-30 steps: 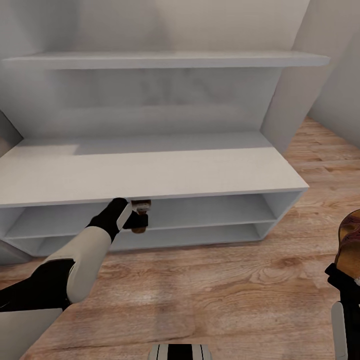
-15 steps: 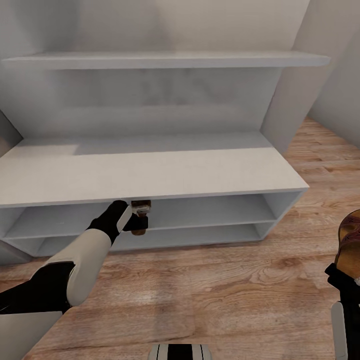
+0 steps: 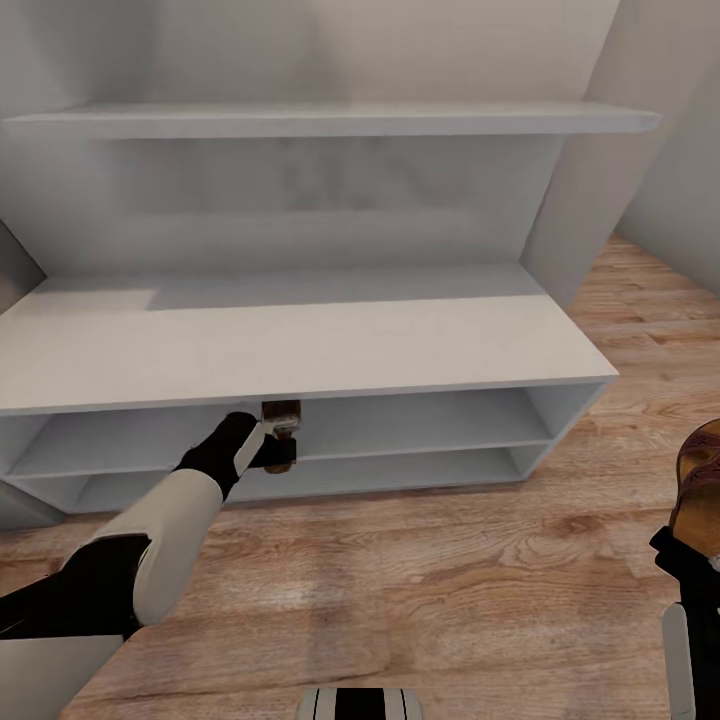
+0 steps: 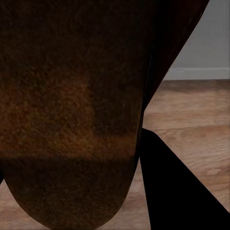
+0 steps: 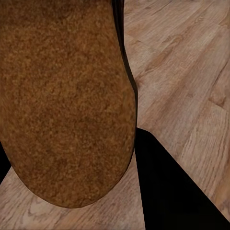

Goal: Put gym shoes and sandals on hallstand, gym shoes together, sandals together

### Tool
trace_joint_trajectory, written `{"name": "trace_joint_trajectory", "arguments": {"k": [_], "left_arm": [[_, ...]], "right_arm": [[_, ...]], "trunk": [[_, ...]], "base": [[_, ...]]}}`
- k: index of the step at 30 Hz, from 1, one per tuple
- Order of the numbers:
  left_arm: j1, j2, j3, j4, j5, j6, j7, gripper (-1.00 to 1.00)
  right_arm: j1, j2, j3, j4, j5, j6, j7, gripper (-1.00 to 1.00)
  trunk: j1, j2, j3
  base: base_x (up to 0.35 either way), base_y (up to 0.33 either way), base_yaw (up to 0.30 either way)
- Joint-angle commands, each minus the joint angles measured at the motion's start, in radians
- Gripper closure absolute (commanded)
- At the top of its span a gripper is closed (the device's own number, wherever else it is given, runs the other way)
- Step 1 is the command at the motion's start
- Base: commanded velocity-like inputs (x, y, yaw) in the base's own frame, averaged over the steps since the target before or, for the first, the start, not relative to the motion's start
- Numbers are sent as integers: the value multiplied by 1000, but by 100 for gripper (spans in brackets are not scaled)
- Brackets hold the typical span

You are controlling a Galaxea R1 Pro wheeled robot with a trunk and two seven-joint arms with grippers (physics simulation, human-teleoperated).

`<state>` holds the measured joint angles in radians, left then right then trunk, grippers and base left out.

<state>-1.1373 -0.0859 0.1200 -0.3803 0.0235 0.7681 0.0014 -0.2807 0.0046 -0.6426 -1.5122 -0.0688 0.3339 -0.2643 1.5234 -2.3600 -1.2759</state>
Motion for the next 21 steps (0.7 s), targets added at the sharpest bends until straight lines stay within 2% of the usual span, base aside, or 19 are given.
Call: {"name": "trace_joint_trajectory", "arguments": {"k": [1,14,21], "left_arm": [[4,0,0,-1,-2,-6,-3,100],[20,0,0,-2,-3,-88,-3,100],[19,0,0,-2,-3,-98,-3,100]], "right_arm": [[0,0,0,0,-3,-1,0,100],[0,0,0,1,-3,-1,0,100],[0,0,0,0,-3,-1,0,100]], "trunk": [[0,0,0],[0,0,0],[0,0,0]], "base": [[0,0,0],[0,0,0],[0,0,0]]}}
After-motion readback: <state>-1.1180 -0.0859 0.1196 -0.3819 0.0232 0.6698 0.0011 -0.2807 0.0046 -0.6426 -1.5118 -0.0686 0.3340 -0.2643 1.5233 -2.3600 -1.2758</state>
